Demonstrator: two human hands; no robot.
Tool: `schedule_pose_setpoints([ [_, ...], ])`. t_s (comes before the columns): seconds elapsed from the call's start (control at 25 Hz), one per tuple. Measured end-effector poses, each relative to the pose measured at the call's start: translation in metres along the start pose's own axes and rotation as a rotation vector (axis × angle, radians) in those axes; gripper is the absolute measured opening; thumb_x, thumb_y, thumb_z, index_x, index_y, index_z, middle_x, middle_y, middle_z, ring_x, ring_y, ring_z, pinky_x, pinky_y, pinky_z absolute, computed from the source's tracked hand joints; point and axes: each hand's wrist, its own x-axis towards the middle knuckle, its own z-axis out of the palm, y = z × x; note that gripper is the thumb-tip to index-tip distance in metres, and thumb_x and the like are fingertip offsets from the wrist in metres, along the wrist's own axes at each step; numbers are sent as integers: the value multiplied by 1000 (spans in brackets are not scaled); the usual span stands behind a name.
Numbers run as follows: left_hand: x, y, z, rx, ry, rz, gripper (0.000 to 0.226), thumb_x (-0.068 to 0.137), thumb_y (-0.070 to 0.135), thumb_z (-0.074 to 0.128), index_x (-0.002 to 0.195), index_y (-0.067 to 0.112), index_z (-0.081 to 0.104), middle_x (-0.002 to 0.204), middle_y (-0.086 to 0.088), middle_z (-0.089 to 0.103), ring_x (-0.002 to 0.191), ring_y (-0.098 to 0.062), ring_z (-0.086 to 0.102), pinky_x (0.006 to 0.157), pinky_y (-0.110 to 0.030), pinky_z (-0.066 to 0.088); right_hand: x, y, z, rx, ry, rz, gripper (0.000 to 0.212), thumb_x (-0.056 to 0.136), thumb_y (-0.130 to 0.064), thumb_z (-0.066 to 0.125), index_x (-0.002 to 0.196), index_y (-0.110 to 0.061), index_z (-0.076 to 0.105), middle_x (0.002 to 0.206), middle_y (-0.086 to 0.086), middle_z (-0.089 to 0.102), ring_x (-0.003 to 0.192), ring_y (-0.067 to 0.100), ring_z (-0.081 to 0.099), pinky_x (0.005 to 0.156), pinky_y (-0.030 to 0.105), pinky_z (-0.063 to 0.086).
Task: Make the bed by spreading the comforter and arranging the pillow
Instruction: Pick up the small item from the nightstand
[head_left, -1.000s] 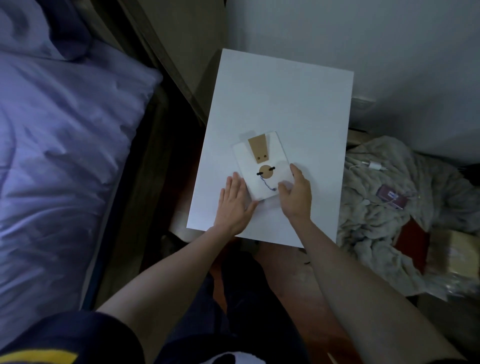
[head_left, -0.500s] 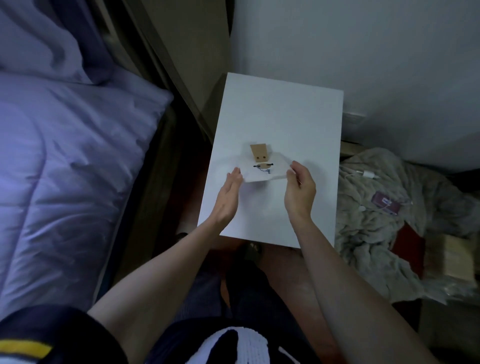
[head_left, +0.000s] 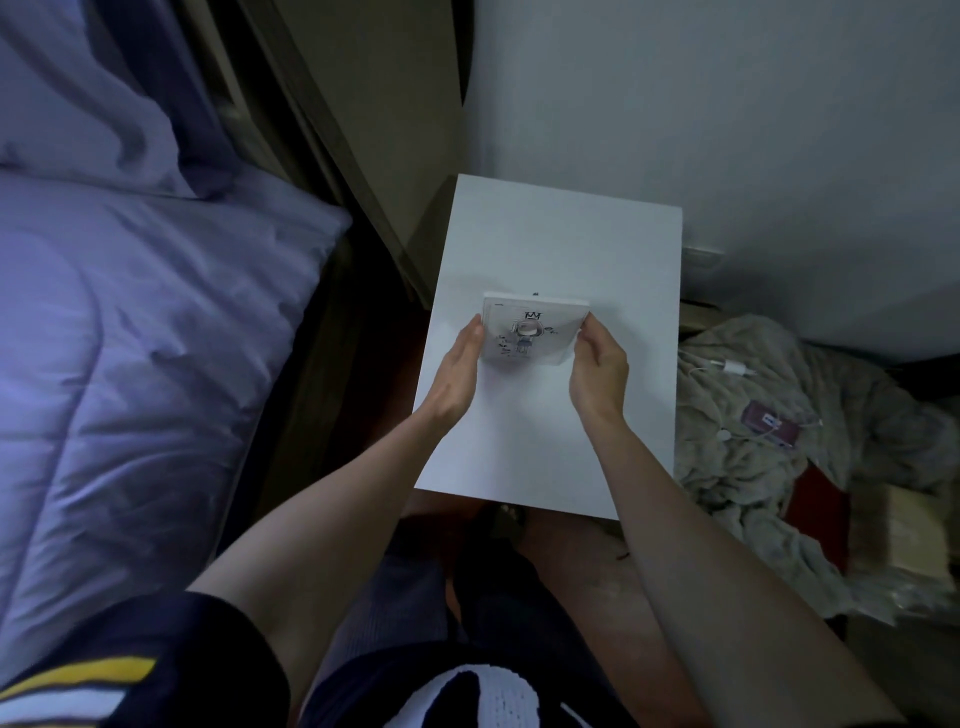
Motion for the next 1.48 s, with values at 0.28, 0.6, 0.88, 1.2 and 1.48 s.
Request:
schedule_pose_setpoints([
  [0.28,9,-6,4,2,-16,-10,60,98,57,29,152,37,16,158,18,17,145,-3,15,119,-30,11,4,15,2,-13,-51,63,50,95,-1,38,140,-18,50,138,3,56,120,14,56,101,25,42],
  [0.6,18,-11,12,-2,5,-34,60,98,56,29,153,37,12,159,18,14,146,-4,13,119,-31,10,6,25,6,-73,-67,34,55,90,2,39,139,-20,51,132,1,61,122,12,55,101,26,43],
  [0.88,53,9,4,-2,-2,28,62,97,57,30,152,35,15,159,15,18,146,-6,17,122,-36,12,34,4,15,-74,-53,-16,58,85,3,38,133,-25,56,117,-2,67,103,9,61,87,24,46],
  [1.2,168,66,-32,29,-53,98,81,80,70,36,151,37,18,156,10,28,145,-12,26,121,-45,17,139,-61,55,-213,-5,-110,54,83,-2,38,129,-21,58,111,4,67,101,21,60,89,32,48],
  [1.48,241,85,-58,-9,-113,124,74,86,51,45,151,23,24,152,2,38,141,-15,34,120,-45,22,200,-85,92,-264,5,-93,50,81,0,37,120,-20,62,88,3,62,77,19,53,72,27,43],
])
